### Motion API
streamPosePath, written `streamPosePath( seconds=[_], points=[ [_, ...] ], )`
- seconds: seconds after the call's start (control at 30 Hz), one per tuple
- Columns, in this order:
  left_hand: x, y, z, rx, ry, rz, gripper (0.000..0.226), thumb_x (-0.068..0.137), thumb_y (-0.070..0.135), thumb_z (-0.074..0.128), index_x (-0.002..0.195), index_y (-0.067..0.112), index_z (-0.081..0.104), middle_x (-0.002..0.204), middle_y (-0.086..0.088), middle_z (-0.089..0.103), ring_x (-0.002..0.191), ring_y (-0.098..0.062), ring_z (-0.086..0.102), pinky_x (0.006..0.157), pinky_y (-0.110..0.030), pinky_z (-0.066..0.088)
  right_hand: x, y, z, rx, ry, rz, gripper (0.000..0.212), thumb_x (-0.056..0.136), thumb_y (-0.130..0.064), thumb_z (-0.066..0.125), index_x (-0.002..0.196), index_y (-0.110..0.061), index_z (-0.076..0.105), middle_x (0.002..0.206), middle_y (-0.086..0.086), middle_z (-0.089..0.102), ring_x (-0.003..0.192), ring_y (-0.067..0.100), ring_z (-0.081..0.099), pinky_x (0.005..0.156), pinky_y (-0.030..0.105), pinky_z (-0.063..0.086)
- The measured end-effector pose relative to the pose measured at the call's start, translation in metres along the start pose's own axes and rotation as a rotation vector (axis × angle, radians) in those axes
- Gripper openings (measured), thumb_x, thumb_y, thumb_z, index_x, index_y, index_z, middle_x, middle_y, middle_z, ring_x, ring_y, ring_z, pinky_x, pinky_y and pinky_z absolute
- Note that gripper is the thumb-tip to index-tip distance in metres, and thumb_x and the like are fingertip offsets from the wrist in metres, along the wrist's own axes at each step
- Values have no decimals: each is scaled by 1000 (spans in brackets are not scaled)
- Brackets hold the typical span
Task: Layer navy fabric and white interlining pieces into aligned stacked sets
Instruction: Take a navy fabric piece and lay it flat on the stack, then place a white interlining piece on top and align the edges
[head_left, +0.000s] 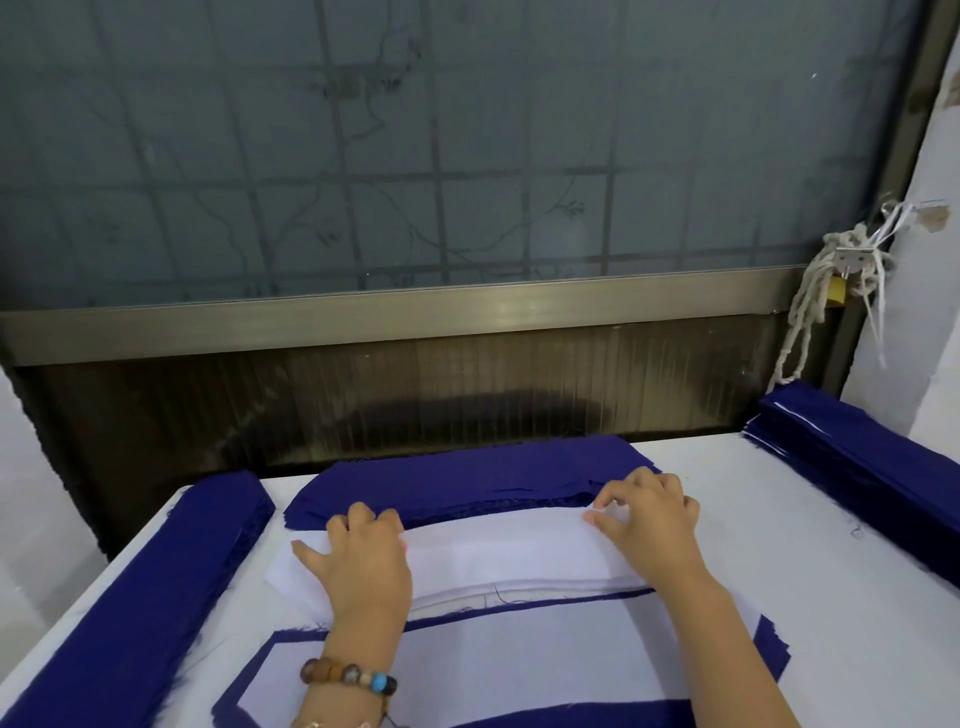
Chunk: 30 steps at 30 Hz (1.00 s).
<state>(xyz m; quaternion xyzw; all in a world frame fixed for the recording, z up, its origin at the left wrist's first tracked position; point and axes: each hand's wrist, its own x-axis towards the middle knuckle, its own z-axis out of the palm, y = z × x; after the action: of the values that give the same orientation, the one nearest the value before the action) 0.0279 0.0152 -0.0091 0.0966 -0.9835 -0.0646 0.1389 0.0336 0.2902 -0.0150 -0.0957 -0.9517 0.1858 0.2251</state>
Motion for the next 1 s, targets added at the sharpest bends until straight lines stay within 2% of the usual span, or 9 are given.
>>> streamPosePath(
  seconds=[0.2, 0.37, 0.43, 0.53, 0.67, 0.8, 0.9, 0.97, 1.0],
  points=[
    [8, -40, -15, 29, -22, -48, 27, 95, 18, 48, 111, 38, 57, 117, 7, 51, 119, -15, 44, 111, -59, 23, 1, 1, 4, 120, -100, -138, 13, 84, -34, 63, 90, -39, 53, 115, -21, 51, 128, 6, 31, 101, 29, 20],
    [7, -78, -14, -110, -11, -66, 24, 96, 33, 53, 120, 32, 56, 124, 6, 53, 116, -17, 48, 100, -46, 37, 3, 13, 0, 87, -181, -26, 39, 81, -7, 54, 95, -43, 45, 100, -19, 47, 115, 10, 36, 100, 30, 18],
    [5, -84, -14, -237, -7, -68, 26, 94, 36, 58, 118, 27, 60, 123, 2, 56, 111, -20, 51, 93, -44, 41, 5, 17, -2, 6, -166, 1, 38, 83, -12, 53, 98, -46, 48, 103, -18, 47, 117, 12, 35, 102, 33, 19],
    [4, -86, -15, -275, 3, -69, 24, 92, 35, 61, 114, 24, 62, 120, 0, 58, 108, -20, 52, 91, -41, 44, 6, 21, -7, -61, -140, 52, 23, 86, -29, 53, 103, -44, 56, 114, -14, 51, 119, 14, 36, 100, 34, 22],
    [3, -87, -14, -312, 6, -120, 21, 91, 37, 63, 108, 25, 63, 119, -1, 58, 107, -21, 50, 89, -40, 43, 5, 28, -14, 4, -96, 141, 16, 86, -36, 55, 101, -38, 60, 121, -11, 54, 120, 17, 36, 98, 37, 25],
    [6, -89, -10, -297, -52, -175, 24, 91, 44, 60, 107, 26, 61, 113, -2, 58, 105, -23, 50, 90, -43, 41, 5, 33, -20, 22, -99, 315, 35, 91, -48, 54, 118, -26, 58, 115, -4, 59, 114, 22, 47, 96, 39, 34],
    [8, -94, -4, -456, -64, -209, 41, 89, 42, 63, 121, 16, 60, 122, -11, 60, 111, -31, 54, 93, -44, 43, 5, 38, -20, 132, -144, 401, 24, 91, -43, 58, 105, -24, 56, 105, -3, 62, 96, 20, 51, 93, 38, 39],
    [10, -96, -2, -562, -54, -248, 46, 90, 36, 64, 126, 7, 58, 127, -16, 58, 113, -34, 53, 93, -43, 41, 4, 39, -18, 144, -192, 434, 27, 91, -43, 59, 110, -24, 57, 110, -4, 62, 102, 20, 53, 95, 36, 38],
    [11, -98, -2, -579, -46, -252, 39, 91, 34, 63, 119, 6, 60, 123, -17, 60, 105, -32, 54, 89, -42, 41, 3, 39, -17, 146, -201, 448, 32, 90, -43, 59, 115, -24, 58, 112, -5, 61, 106, 21, 53, 95, 36, 37]
  ],
)
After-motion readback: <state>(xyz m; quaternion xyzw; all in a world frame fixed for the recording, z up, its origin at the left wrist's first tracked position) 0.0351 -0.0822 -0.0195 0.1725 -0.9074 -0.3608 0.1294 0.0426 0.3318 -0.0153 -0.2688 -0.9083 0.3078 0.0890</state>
